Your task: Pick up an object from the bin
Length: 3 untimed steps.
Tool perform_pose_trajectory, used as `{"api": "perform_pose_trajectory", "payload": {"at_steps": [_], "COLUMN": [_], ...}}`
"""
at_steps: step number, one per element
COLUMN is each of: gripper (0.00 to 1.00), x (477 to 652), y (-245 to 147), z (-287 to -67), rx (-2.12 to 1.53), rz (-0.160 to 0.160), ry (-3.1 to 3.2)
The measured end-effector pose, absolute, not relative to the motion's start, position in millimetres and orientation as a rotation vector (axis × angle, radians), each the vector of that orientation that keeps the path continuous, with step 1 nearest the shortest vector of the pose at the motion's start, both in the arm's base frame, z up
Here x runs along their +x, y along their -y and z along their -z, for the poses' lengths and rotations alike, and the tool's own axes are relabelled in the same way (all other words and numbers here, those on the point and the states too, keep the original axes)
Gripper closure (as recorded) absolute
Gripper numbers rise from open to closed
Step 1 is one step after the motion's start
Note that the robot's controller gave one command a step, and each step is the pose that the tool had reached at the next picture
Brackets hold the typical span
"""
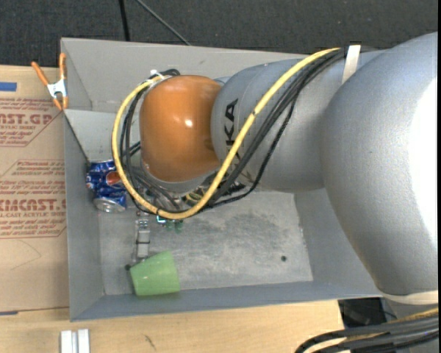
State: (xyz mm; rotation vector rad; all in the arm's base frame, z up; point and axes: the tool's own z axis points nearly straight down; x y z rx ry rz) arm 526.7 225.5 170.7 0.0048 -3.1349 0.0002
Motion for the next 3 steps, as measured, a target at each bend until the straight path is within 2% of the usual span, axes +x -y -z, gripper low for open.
{"api": "perform_pose_trajectory", "payload": {"at_steps": [1,2,3], "gripper": [0.00,1.00,1.00], "x": [490.6,492.4,530.4], "y": [-176,-177,-176], "z": [-87,-90,-201], "rx": [0.424,0.426,0.434], "rz": [0.017,0.021,0.003], "ry": [3.114,3.119,3.123]}}
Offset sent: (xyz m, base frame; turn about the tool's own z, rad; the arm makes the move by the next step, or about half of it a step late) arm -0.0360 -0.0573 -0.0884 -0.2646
